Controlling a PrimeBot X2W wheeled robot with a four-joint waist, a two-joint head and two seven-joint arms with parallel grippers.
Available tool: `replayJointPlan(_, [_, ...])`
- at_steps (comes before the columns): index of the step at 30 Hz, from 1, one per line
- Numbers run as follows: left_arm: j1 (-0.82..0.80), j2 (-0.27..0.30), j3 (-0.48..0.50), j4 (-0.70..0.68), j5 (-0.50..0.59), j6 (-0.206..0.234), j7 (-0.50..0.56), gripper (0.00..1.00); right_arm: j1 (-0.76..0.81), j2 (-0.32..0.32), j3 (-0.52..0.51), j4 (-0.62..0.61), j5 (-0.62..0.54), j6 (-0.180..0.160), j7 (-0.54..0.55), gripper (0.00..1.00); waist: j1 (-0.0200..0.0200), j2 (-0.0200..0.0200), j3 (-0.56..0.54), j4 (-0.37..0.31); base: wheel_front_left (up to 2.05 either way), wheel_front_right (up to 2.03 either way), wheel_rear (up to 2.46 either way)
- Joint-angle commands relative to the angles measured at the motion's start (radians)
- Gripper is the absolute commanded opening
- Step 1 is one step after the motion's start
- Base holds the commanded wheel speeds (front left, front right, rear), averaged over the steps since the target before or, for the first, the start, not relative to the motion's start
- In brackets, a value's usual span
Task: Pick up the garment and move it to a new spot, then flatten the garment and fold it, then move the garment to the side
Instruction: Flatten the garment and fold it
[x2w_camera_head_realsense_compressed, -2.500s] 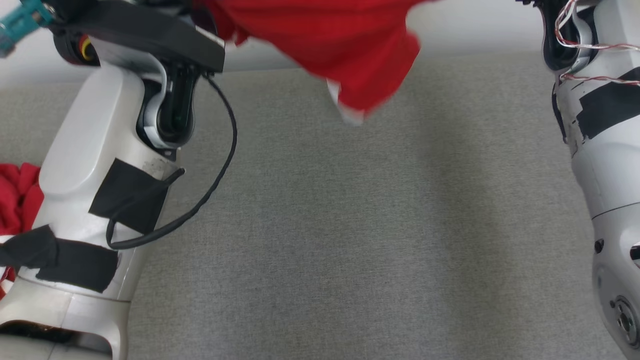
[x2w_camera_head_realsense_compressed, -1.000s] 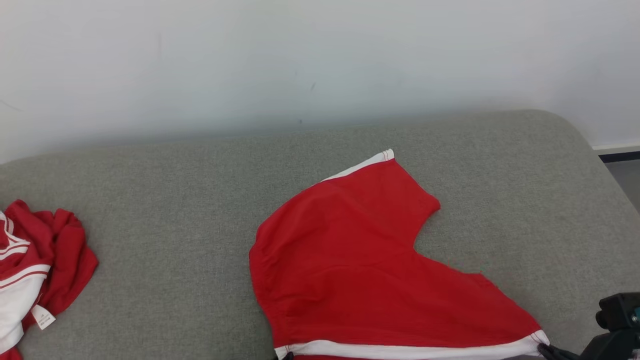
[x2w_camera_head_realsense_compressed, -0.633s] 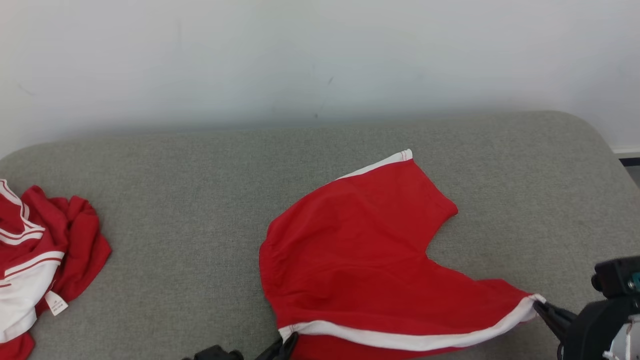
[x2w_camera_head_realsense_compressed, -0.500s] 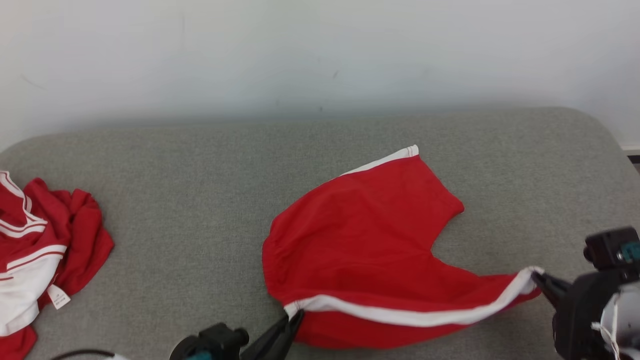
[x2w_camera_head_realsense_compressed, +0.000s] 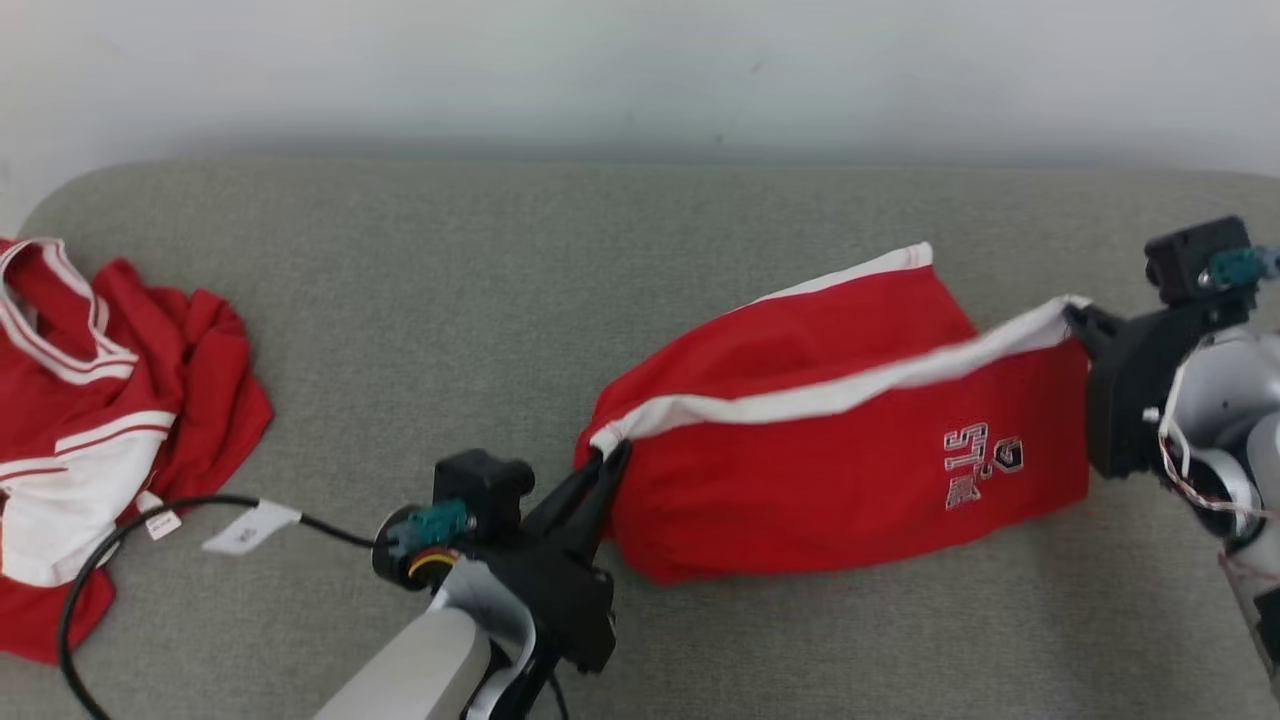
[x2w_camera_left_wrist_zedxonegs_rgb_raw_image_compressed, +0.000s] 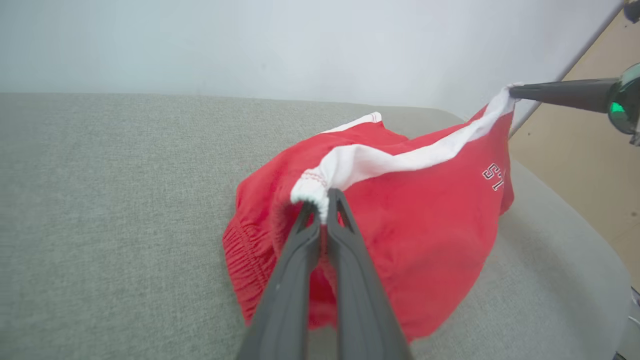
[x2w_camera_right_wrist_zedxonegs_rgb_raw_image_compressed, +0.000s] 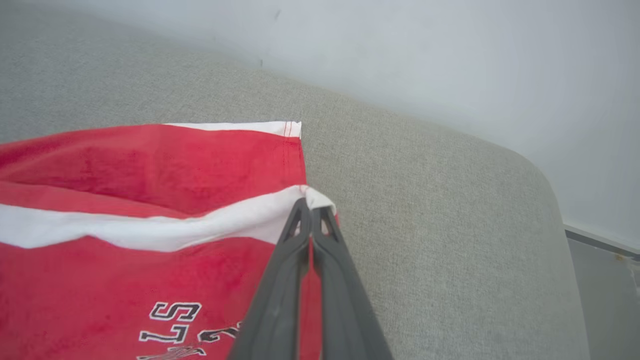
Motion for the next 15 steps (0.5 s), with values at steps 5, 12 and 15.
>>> replayJointPlan(5, [-0.095,-0.045,0.015,0.072,-0.016,0.021,0.034,0.0,-0.148,0.004,0.068,0.167,-0.006,-0.002,-0.086,0.0,-0.0002,-0.0001,0.078,0.069,0.0,0.0,0.0])
replayJointPlan(12, [-0.175,-0.086,0.027,0.144,-0.029,0.021,0.035,0.0,-0.285,0.007,0.139,0.328,-0.003,-0.002,-0.17,0.0,-0.0002,-0.0001,0.121,0.092,0.0,0.0,0.0])
replayJointPlan(15, [-0.208,-0.104,0.027,0.178,-0.035,0.018,0.033,0.0,-0.335,0.003,0.157,0.403,-0.018,-0.002,-0.213,0.0,-0.0002,-0.0001,0.138,0.101,0.0,0.0,0.0])
